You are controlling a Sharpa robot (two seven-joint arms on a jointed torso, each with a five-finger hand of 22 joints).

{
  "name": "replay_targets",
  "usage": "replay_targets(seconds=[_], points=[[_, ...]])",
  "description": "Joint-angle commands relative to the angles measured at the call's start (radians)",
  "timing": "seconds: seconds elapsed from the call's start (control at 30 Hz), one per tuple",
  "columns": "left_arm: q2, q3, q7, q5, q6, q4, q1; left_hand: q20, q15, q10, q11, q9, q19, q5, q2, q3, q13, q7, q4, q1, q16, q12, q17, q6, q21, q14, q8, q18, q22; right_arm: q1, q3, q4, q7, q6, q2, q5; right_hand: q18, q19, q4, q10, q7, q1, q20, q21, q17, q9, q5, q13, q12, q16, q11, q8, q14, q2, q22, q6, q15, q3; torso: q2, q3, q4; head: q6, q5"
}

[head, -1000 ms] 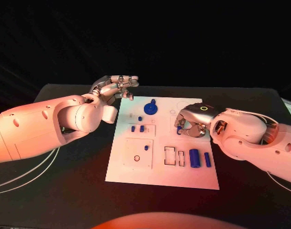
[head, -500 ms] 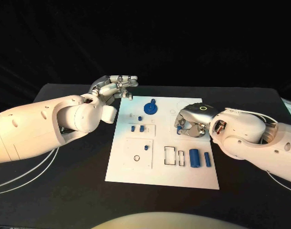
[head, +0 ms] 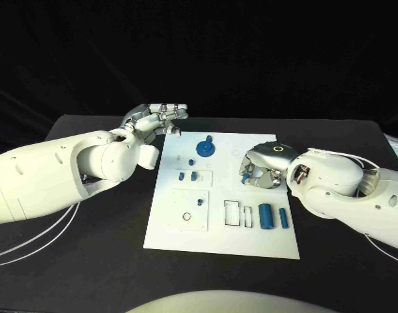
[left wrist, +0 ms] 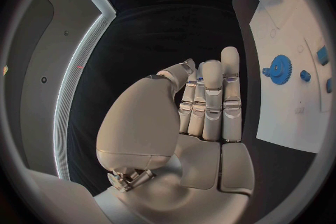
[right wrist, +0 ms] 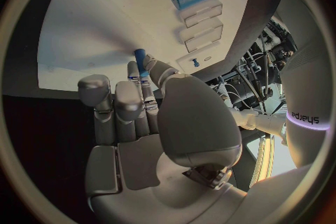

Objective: Assemble the parts on the task board

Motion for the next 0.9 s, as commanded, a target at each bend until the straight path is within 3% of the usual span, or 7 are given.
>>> replay_targets(seconds=[0.03,0.17,0.27,0.67,0.9], points=[[0.002,0.001,0.004,-0.005,0.013,-0.001,0.000,0.000,0.001,-0.007,0.003,-0.001,-0.003,0.004,0.008,-0.006,0.001,0.004,0.002,0.000,-0.005,0.003,-0.001,-0.002,-0.004,-0.005,0.006,0.012,-0.001,-0.005,-0.003,0.000,0.000,-0.087,-0.005,0.014,0.003,0.008,0.000,0.011,-0.001,-0.012,0.001,0.006,0.004,0.004,-0.003,0.001,-0.007,0.007,0.001,0.005,0.015,0.007,0.004,0.008,-0.008,0.007,0.000,-0.0001,0.0016,0.000,-0.001],[0.002,0.001,0.004,-0.005,0.012,-0.004,0.000,0.000,0.001,-0.008,0.003,-0.001,-0.003,0.004,0.009,-0.006,0.001,0.004,0.002,0.000,-0.005,0.004,-0.001,-0.002,-0.004,-0.005,0.007,0.012,-0.001,-0.004,0.000,0.005,0.009,-0.148,-0.015,0.050,0.002,0.010,0.002,0.014,-0.001,-0.015,0.000,0.008,0.008,0.005,-0.004,0.001,-0.009,0.011,0.000,0.005,0.016,0.007,0.008,0.010,-0.009,0.008,0.000,-0.0009,0.0017,0.001,-0.001],[0.003,0.001,0.004,-0.005,0.012,-0.007,0.000,0.000,0.001,-0.008,0.003,-0.001,-0.003,0.004,0.009,-0.006,0.001,0.004,0.002,0.000,-0.005,0.004,-0.001,-0.002,-0.004,-0.005,0.007,0.012,-0.001,-0.001,0.004,0.014,0.014,-0.165,-0.026,0.074,0.002,0.010,0.003,0.014,-0.001,-0.016,0.000,0.009,0.008,0.005,-0.005,0.001,-0.010,0.011,0.000,0.005,0.017,0.006,0.009,0.010,-0.009,0.009,-0.001,-0.0012,0.0013,0.003,-0.002],[0.007,0.000,0.004,-0.005,0.013,-0.013,0.000,0.000,0.001,-0.008,0.003,-0.001,-0.003,0.004,0.009,-0.006,0.001,0.004,0.002,0.000,-0.005,0.004,-0.001,-0.002,-0.004,-0.005,0.007,0.012,-0.001,0.032,0.015,0.101,0.024,-0.126,-0.072,0.227,0.002,0.011,0.003,0.013,-0.001,-0.016,-0.001,0.010,0.010,0.005,-0.003,0.000,-0.013,0.013,0.000,0.004,0.017,0.005,0.010,0.009,-0.009,0.011,-0.001,-0.0021,0.0018,0.005,0.000],[0.010,0.000,0.004,-0.005,0.015,-0.015,0.000,0.000,0.001,-0.008,0.003,-0.001,-0.003,0.004,0.009,-0.006,0.001,0.004,0.002,0.000,-0.005,0.004,-0.001,-0.002,-0.004,-0.005,0.007,0.012,-0.001,0.012,0.011,0.143,0.047,-0.118,-0.017,0.245,0.002,0.011,0.003,0.014,0.000,-0.016,-0.002,0.011,0.013,0.005,0.002,0.000,-0.017,0.016,0.001,0.003,0.018,0.006,0.010,0.008,-0.009,0.016,-0.001,-0.0028,0.0051,0.005,0.002]])
